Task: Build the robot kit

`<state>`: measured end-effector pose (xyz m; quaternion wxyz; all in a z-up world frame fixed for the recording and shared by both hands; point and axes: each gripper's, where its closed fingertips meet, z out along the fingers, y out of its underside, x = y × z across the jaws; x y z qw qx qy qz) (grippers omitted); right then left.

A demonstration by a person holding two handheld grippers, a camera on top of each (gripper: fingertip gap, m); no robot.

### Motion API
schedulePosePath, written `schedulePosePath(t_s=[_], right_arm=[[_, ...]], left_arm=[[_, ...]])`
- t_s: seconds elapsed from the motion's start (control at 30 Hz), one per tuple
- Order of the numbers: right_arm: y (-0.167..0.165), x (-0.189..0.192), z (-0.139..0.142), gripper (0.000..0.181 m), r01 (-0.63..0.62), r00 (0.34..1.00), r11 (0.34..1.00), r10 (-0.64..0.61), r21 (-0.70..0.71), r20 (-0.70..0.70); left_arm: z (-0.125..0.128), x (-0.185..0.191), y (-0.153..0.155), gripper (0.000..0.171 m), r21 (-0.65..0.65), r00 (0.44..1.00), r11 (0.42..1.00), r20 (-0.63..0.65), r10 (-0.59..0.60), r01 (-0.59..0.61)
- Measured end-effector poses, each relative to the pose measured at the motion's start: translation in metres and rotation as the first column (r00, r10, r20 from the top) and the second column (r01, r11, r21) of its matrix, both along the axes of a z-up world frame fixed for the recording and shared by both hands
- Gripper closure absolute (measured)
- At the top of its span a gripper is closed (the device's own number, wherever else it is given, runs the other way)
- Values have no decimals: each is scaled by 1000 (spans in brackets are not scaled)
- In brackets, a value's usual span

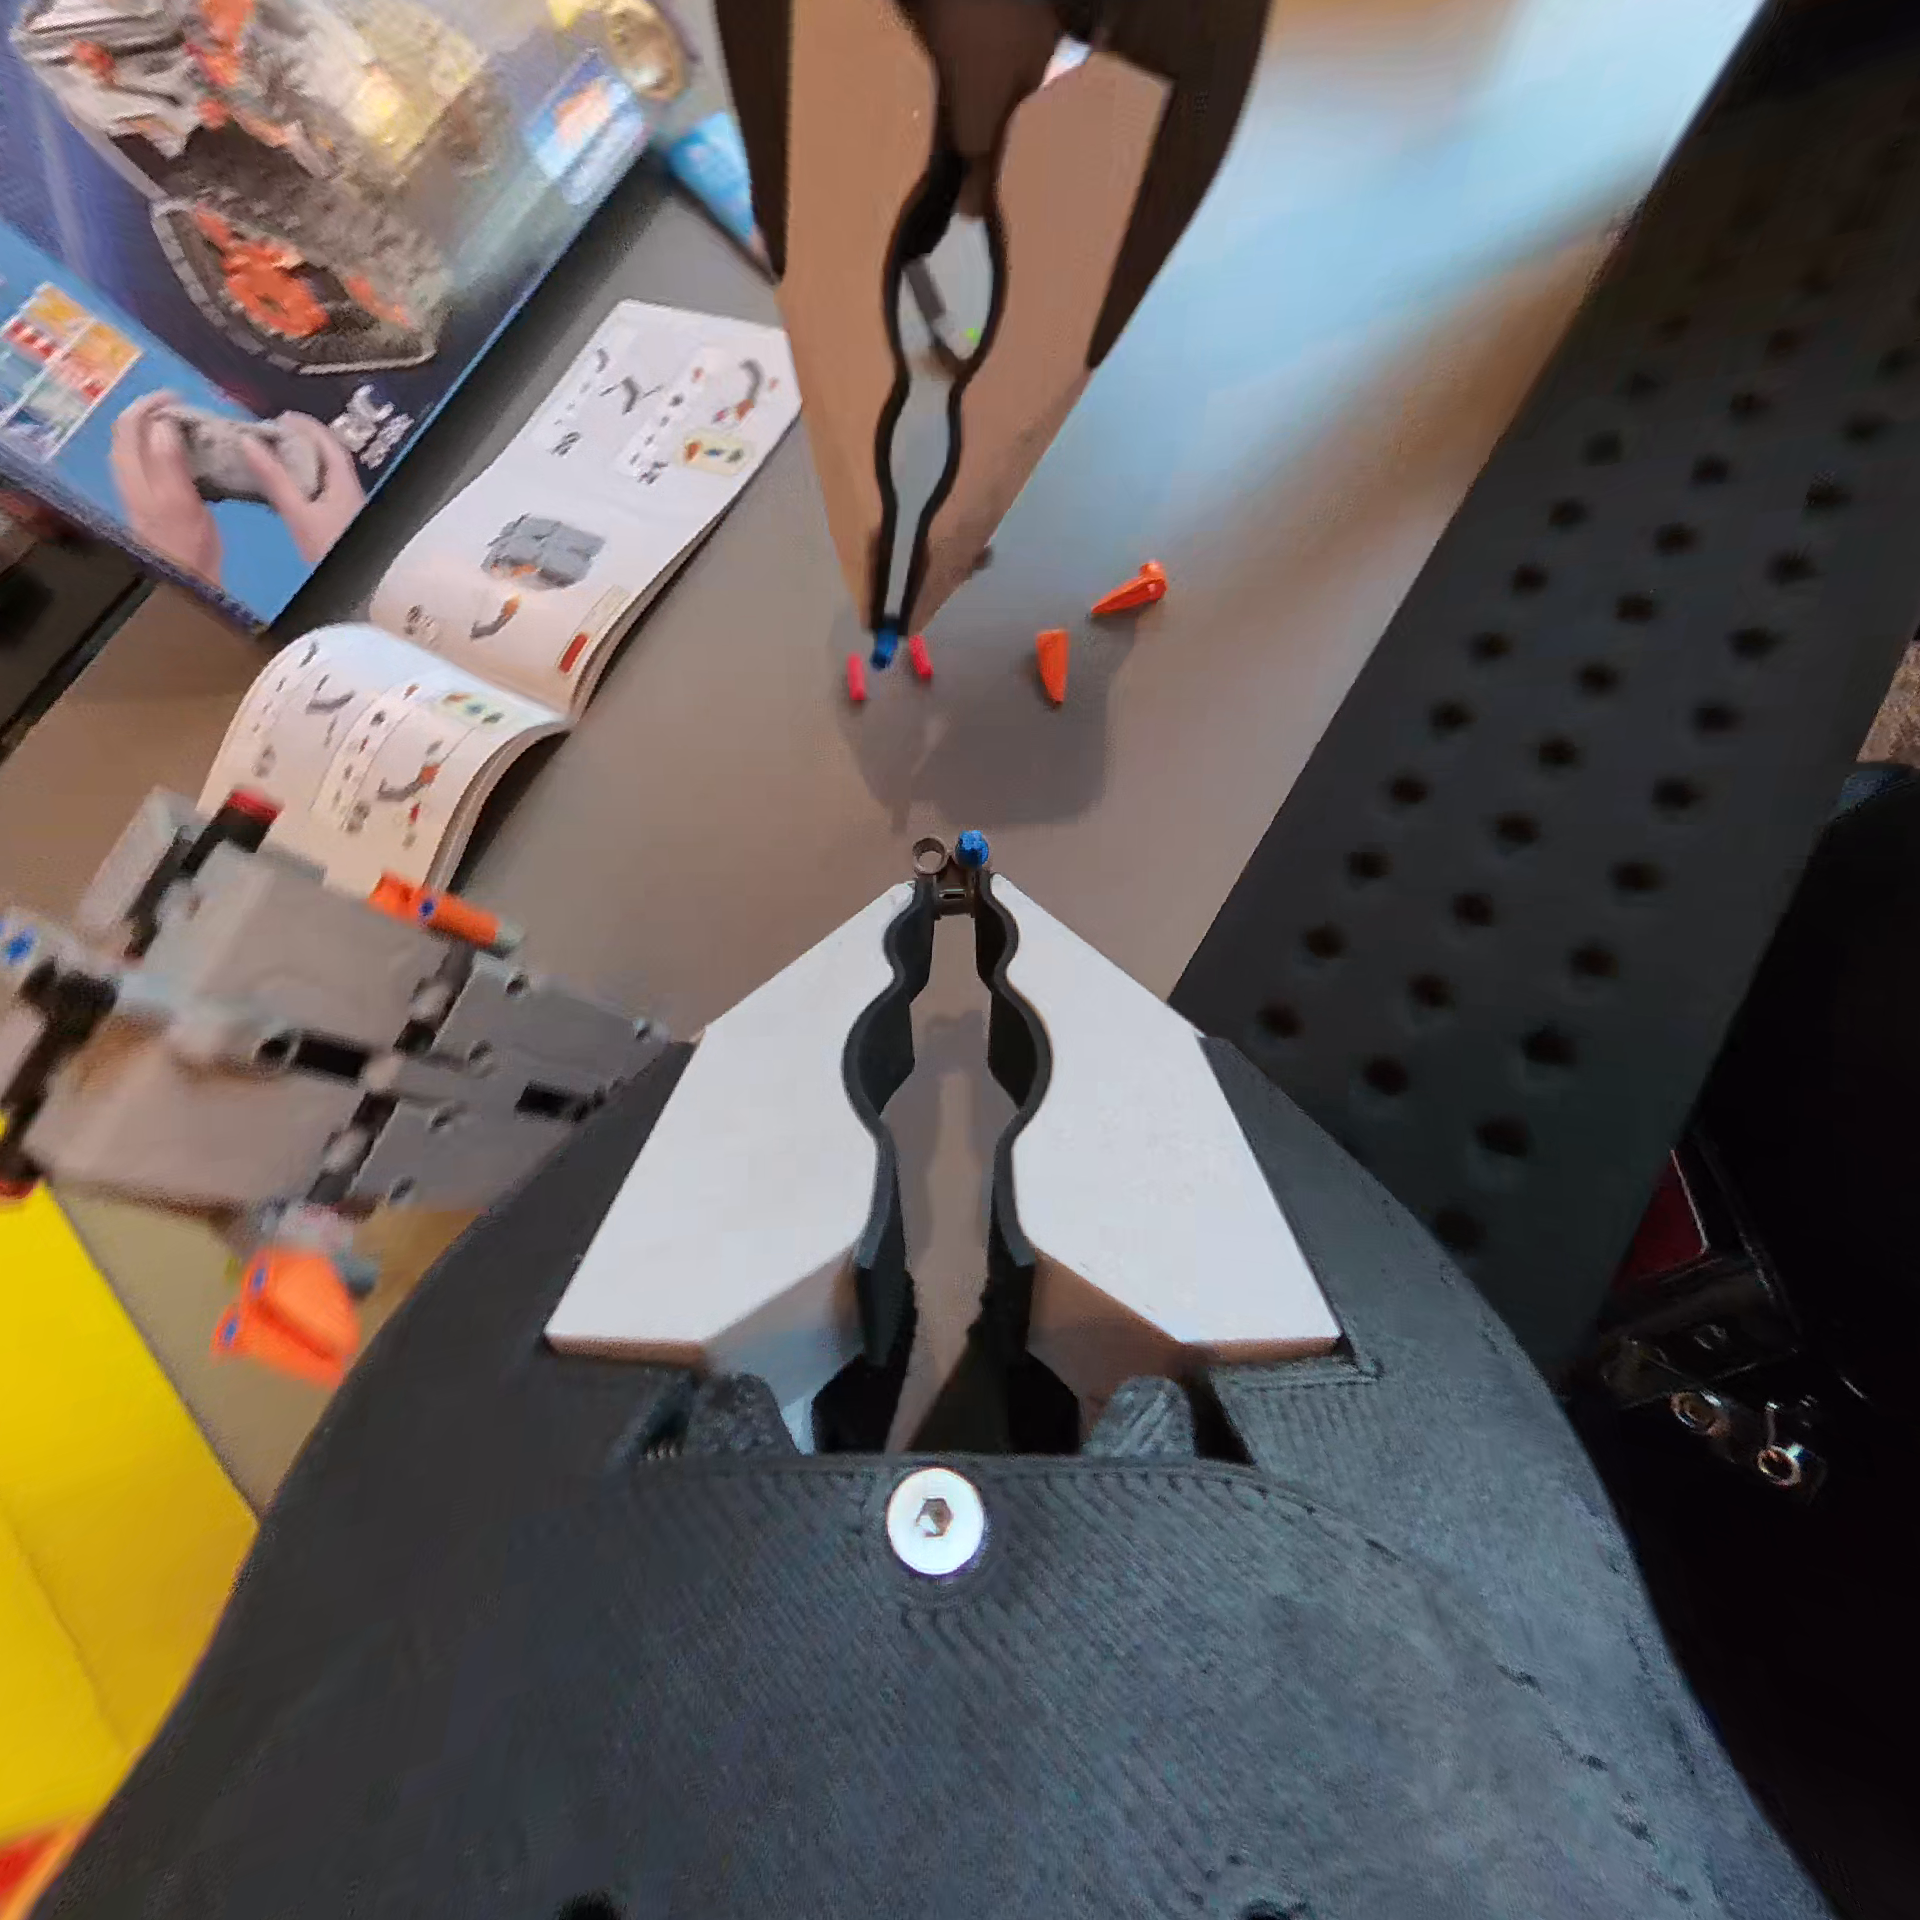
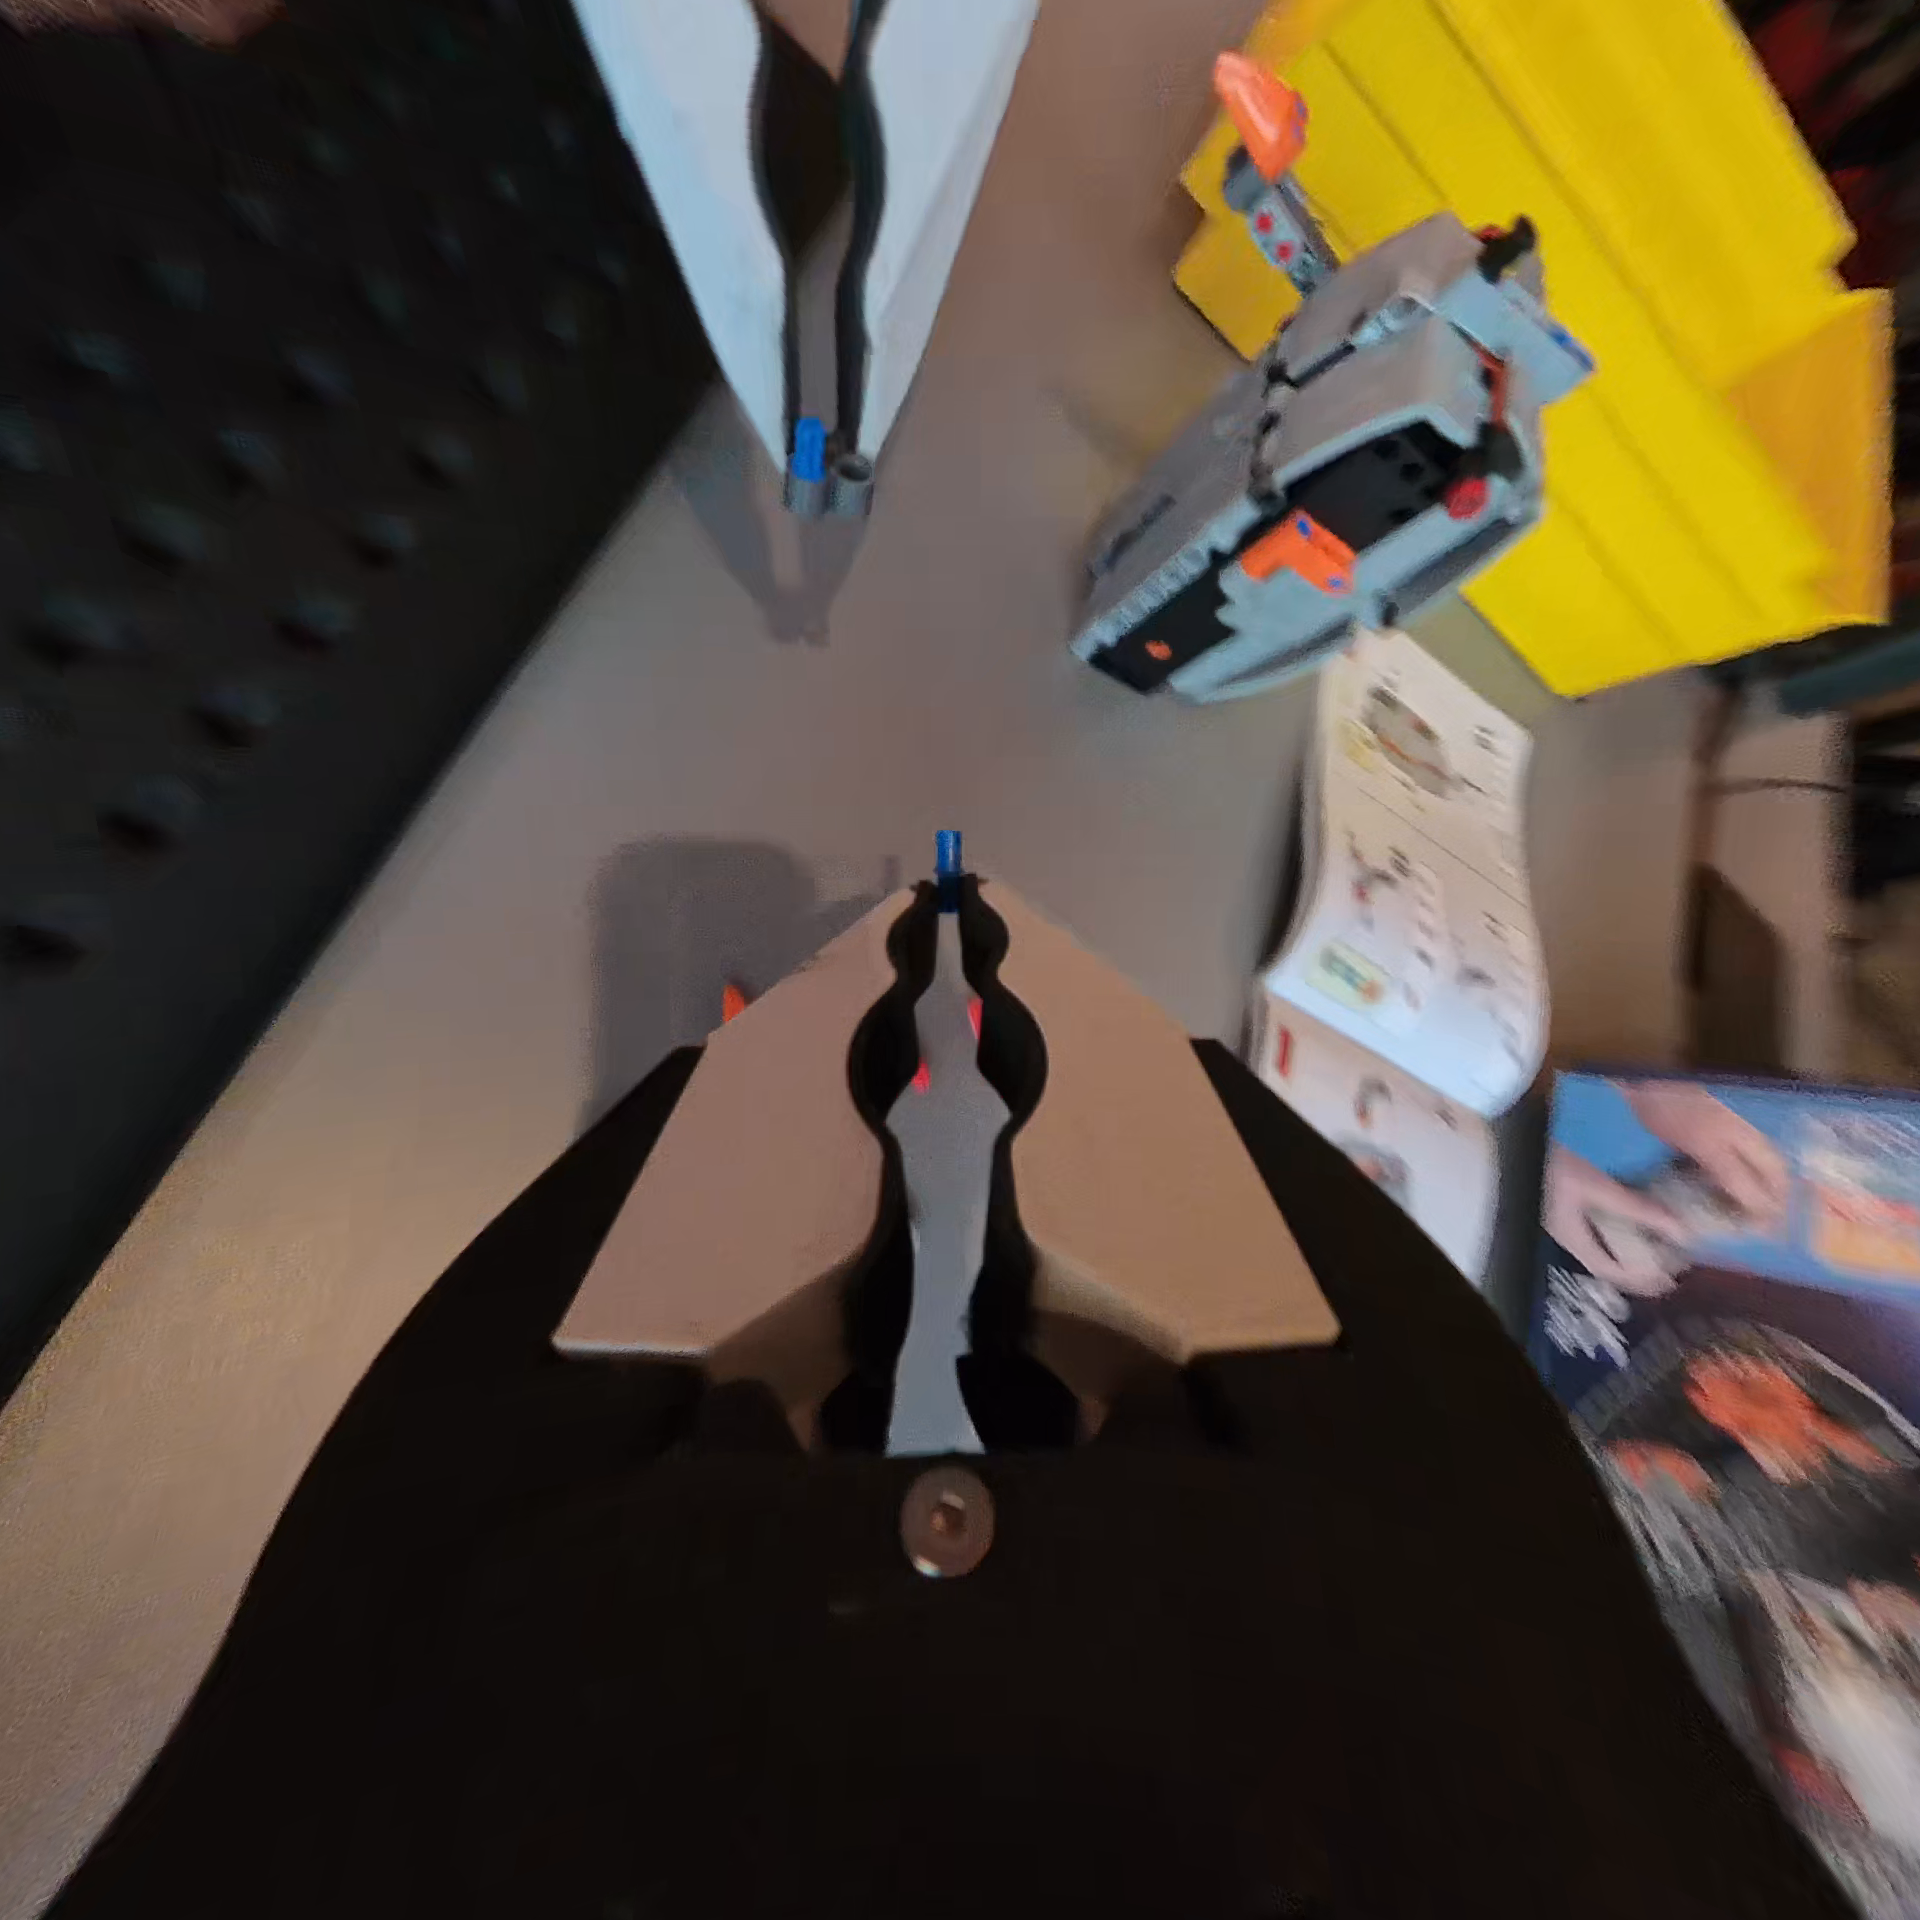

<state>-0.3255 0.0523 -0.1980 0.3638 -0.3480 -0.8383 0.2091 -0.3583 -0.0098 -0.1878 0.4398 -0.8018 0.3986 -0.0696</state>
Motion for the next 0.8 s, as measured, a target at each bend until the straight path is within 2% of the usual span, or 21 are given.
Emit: schedulePosePath(t_s=[0.07, 0.13, 0.2, 0.27, 0.33, 0.4, 0.5, 0.67, 0.8], right_arm=[[2, 26, 2, 178, 69, 996, 992, -64, 108, -54], [1, 46, 3, 178, 141, 987, 983, -130, 120, -90], [-1, 63, -2, 178, 196, 977, 976, -186, 99, -102], [3, 81, -17, 177, 239, 970, 965, -233, 107, -67], [11, 101, -36, 177, 278, 960, 952, -280, 128, -2], [15, 116, -50, 177, 321, 943, 944, -327, 82, 70], [17, 125, -53, 177, 353, 933, 936, -352, 2, 70], [21, 121, -42, 177, 382, 924, 918, -382, -103, 23], [22, 115, -29, 178, 383, 920, 919, -389, -98, -52]], left_arm=[[-4, 16, 8, 165, -23, 998, 998, -30, -62, 62], [-11, 36, 14, 165, -72, 989, 987, -37, -144, 141], [-21, 60, 10, 165, -193, 969, 950, 10, -246, 244], [-28, 75, 9, 165, -302, 960, 912, 58, -273, 278], [-31, 85, 9, 165, -330, 953, 894, 82, -291, 301], [-37, 87, 10, 165, -334, 953, 893, 58, -298, 300], [-49, 82, 12, 165, -384, 958, 884, 6, -287, 267], [-62, 79, 18, 165, -437, 958, 860, 12, -287, 263], [-69, 79, 20, 165, -382, 946, 872, 17, -325, 306]])
